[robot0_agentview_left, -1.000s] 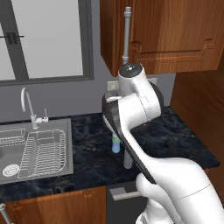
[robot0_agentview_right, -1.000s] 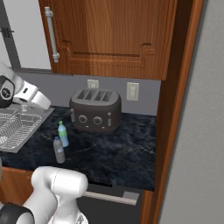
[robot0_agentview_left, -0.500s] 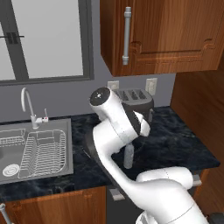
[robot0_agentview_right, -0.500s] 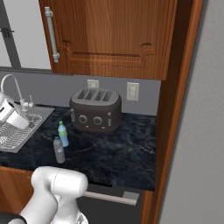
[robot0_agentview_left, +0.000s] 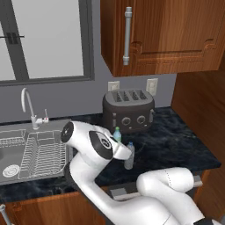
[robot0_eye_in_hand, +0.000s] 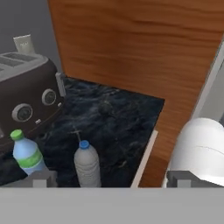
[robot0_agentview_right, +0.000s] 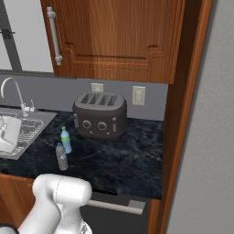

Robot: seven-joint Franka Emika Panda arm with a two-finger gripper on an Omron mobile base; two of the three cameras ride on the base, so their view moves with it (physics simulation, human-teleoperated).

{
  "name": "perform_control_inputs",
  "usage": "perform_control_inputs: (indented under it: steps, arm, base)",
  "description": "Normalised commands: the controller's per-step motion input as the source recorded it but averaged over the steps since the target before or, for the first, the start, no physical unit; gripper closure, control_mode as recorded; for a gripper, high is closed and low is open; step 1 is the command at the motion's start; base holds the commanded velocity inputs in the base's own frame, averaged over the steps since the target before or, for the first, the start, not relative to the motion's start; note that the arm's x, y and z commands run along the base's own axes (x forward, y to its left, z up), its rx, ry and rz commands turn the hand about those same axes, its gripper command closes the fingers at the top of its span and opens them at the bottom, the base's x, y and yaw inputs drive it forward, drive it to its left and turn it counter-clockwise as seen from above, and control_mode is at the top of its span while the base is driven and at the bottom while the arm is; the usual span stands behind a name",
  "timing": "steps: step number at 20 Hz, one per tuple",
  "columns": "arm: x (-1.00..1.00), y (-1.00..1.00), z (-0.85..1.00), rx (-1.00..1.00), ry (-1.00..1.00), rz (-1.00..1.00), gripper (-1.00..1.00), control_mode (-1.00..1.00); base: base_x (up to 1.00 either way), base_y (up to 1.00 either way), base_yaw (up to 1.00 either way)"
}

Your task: Take the bottled waters from the counter and place them in the freezer to freeze. Close the freezer door after placing the bottles.

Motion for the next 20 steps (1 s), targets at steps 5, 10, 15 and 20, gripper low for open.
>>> perform_control_inputs:
  steps: [5,10,15,20]
  arm:
    - [0.00,-0.13,-0.66,-0.11,0.00,-0.22,-1.00,-1.00]
    - [0.03,-0.35,-0.26,0.00,0.04,-0.12,-1.00,-1.00]
    - [0.22,-0.28,-0.16,0.05,0.00,0.05,-1.00,-1.00]
    - [0.09,-0.21,-0.35,0.00,-0.03,0.05,-1.00,-1.00]
  base:
    - [0.00,0.00,0.00]
    - [0.00,0.00,0.00]
    - [0.00,0.00,0.00]
    - [0.00,0.00,0.00]
